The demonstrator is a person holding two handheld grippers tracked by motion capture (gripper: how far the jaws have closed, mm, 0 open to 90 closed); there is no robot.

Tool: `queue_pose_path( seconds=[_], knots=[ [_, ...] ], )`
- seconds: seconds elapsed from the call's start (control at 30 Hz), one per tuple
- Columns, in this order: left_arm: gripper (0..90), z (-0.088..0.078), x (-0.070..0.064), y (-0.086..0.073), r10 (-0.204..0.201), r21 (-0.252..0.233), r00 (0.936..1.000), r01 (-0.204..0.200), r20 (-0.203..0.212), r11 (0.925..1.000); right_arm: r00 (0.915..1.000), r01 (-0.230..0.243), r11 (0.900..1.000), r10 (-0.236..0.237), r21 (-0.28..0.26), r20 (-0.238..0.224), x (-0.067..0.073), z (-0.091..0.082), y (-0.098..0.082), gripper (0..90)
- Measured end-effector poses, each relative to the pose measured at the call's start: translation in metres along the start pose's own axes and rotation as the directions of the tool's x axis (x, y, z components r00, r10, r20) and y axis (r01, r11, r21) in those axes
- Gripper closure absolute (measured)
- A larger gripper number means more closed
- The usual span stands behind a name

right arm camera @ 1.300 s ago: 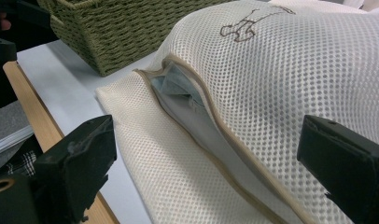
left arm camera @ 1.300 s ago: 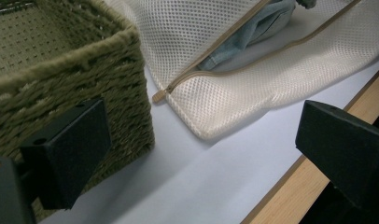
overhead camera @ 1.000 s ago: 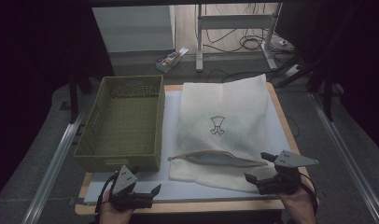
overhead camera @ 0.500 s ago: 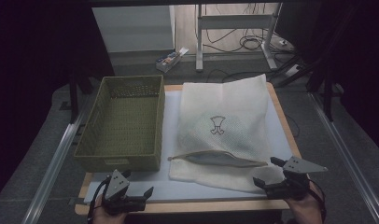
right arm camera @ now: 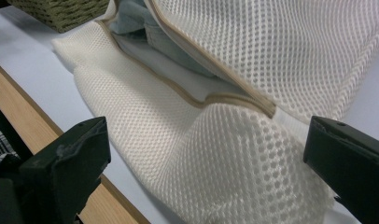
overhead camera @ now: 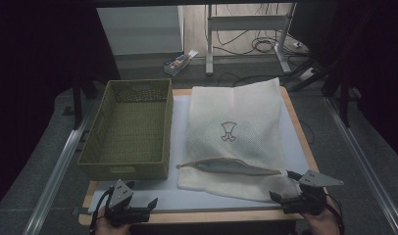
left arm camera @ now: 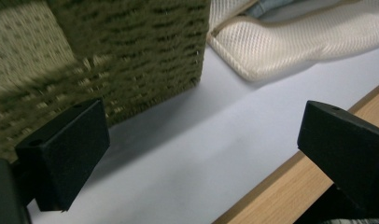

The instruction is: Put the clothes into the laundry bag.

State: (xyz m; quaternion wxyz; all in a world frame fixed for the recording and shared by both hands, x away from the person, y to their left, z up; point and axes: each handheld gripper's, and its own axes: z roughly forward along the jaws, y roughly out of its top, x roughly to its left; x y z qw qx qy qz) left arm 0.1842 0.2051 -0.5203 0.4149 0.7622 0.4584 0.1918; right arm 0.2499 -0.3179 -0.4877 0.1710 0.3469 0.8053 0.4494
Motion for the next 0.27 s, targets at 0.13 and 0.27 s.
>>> queue_pose_path(
  seconds=[0.13, 0.27],
  knots=[
    [1.4, 0.0023, 0.002, -0.0014, -0.019, 0.015, 0.9996, 0.019, 0.019, 0.9997, 1.0, -0.004, 1.0, 0.004, 0.004, -0.003, -0.0011, 0.001, -0.0008, 0.2],
    [1.4, 0.0027, 0.0009, 0.0, -0.015, 0.01, 0.9997, 0.014, 0.02, 0.9999, 0.9999, 0.011, 1.0, -0.011, 0.016, -0.002, -0.0004, 0.0029, -0.0011, 0.0]
  ],
)
